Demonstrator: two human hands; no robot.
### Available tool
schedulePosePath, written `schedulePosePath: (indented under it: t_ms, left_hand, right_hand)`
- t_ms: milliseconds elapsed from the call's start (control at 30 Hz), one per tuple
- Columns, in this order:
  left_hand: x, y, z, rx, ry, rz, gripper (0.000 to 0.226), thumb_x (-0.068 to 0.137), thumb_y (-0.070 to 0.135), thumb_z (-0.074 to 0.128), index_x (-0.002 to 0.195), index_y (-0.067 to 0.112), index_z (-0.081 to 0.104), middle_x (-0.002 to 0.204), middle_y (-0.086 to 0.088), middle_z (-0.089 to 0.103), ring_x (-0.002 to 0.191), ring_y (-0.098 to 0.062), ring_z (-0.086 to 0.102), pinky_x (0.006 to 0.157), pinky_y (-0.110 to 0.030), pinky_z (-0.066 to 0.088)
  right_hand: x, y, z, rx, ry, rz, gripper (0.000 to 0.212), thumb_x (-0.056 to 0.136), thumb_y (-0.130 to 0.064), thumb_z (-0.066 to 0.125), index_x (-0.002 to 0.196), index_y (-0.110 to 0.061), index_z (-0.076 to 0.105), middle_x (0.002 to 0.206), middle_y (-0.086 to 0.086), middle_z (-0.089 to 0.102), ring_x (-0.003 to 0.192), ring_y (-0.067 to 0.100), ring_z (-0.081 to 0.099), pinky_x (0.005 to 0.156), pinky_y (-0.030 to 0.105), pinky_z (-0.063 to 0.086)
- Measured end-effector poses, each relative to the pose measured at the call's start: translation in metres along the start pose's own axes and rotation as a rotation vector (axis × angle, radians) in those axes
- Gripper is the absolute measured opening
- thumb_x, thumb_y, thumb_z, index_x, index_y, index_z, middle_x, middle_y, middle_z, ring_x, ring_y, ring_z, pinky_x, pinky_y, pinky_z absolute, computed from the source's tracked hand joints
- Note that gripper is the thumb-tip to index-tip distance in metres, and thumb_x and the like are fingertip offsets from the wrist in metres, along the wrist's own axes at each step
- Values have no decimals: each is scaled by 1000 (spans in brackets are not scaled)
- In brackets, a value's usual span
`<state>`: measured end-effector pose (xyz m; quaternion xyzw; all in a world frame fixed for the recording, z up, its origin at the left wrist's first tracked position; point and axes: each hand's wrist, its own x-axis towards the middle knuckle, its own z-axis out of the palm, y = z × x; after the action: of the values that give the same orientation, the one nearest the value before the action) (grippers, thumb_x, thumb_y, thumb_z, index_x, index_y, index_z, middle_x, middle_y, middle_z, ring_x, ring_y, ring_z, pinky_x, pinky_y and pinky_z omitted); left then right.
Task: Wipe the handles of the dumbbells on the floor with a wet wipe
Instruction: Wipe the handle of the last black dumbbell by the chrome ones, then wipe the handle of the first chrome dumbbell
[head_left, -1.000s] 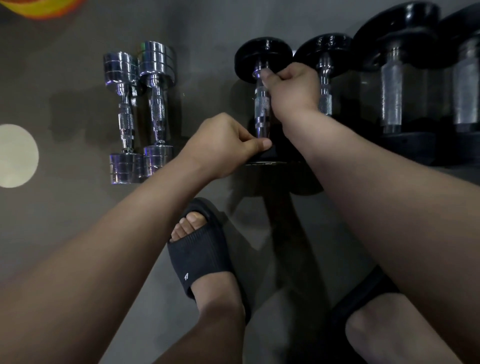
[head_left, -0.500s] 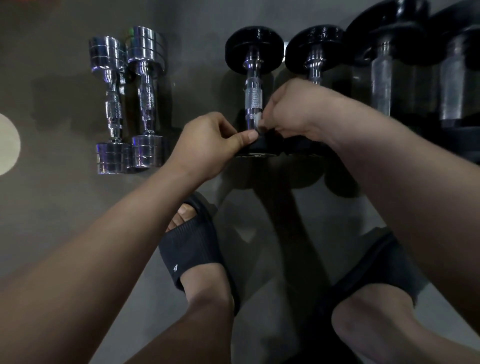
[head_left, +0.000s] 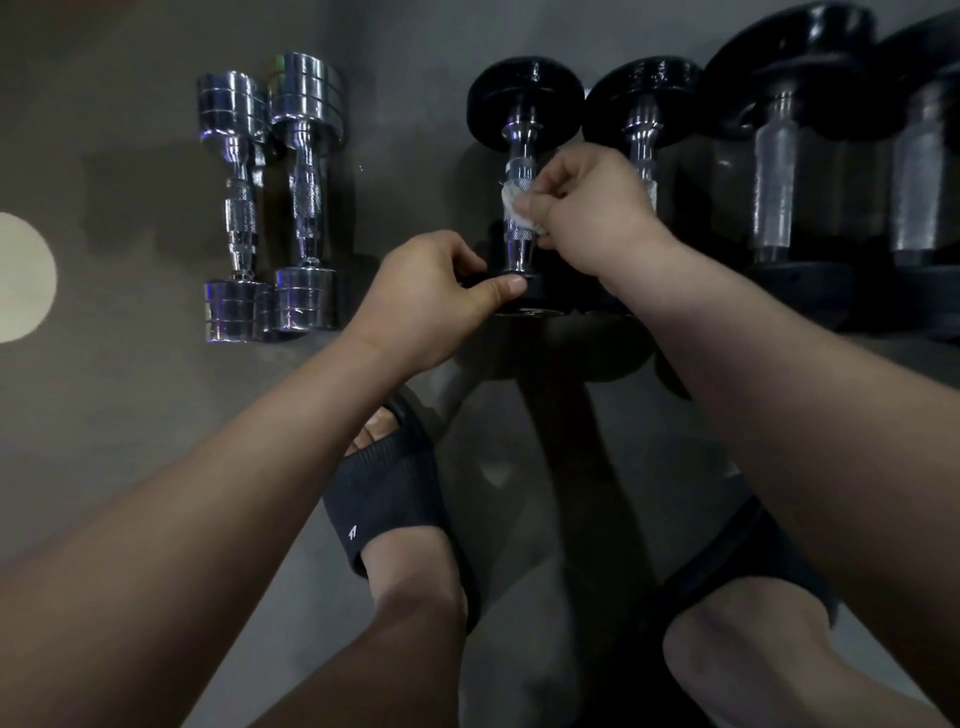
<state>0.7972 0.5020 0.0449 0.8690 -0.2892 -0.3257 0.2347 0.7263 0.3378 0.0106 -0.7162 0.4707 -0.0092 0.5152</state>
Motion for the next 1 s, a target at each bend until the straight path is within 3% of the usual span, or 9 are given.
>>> schedulePosePath:
  t_ms: [100, 167, 300, 433, 567, 667, 733, 833, 1000]
  left_hand:
    - [-1, 0, 1, 7, 3, 13, 41, 83, 54, 75, 98, 17, 72, 98, 4, 71, 94, -12, 64, 79, -27, 49]
    - [-1, 2, -2, -8, -9, 14, 36, 84, 52, 75, 96, 18, 73, 95, 4, 72, 93, -11, 65, 82, -30, 52]
    - [-2, 2, -18, -113, -88, 11, 17, 93, 34, 69, 97, 20, 76, 88, 7, 74, 86, -7, 68, 85, -30, 55]
    - [1, -20, -47, -263, 70, -76, 13, 95, 25, 65, 103, 19, 74, 82, 12, 68, 74, -2, 61, 72, -25, 50]
    - [0, -45, -76, -471, 221, -139, 27, 93, 8, 62, 114, 23, 65, 103, 6, 69, 100, -12, 68, 100, -42, 54]
    - [-1, -54, -90, -616, 178, -133, 51, 78, 4, 60, 125, 25, 60, 120, -2, 66, 115, -18, 65, 107, -42, 50]
    - [-2, -58, -96, -636, 158, -145, 48, 75, 15, 63, 121, 25, 64, 119, -4, 69, 112, -21, 68, 103, -40, 53]
    - [-6, -69, -99, -608, 138, -161, 36, 80, 24, 76, 113, 13, 70, 103, -8, 73, 92, -21, 72, 88, -35, 57]
    - [-3, -92, -103, -695, 270, -265, 12, 82, 11, 79, 91, 7, 72, 83, -16, 68, 73, -23, 63, 74, -42, 57]
  right_hand:
    - [4, -6, 1, -49, 80, -47, 16, 89, -30, 74, 89, -16, 65, 69, -13, 60, 61, -4, 57, 55, 10, 43]
    - [7, -15, 1, -64, 165, -95, 14, 92, -27, 70, 92, -13, 65, 73, -12, 59, 63, -2, 53, 51, 7, 36]
    - [0, -29, 4, 23, 258, -212, 7, 90, -15, 68, 92, -9, 65, 77, -9, 61, 67, -2, 57, 63, 12, 47]
    - [-15, -43, 14, 120, 17, -250, 18, 88, -11, 69, 103, -19, 63, 84, -5, 65, 71, -6, 60, 73, 13, 49]
    - [-21, -61, 34, 316, -343, -205, 28, 79, 0, 71, 96, -21, 65, 87, 4, 66, 81, 17, 64, 90, 43, 57]
    - [-27, -74, 54, 430, -520, -185, 27, 87, 12, 65, 97, -13, 64, 90, 8, 65, 85, 22, 63, 89, 46, 57]
    - [-29, -80, 69, 457, -530, -182, 24, 86, 11, 67, 96, -11, 65, 86, 8, 65, 80, 20, 64, 80, 41, 60]
    - [-24, -88, 93, 407, -455, -187, 20, 83, 3, 76, 94, -12, 66, 76, 1, 64, 64, 9, 63, 59, 23, 52]
    - [-3, -91, 126, 370, -405, -124, 12, 88, -14, 76, 83, -17, 65, 82, 5, 72, 72, 18, 68, 72, 34, 57]
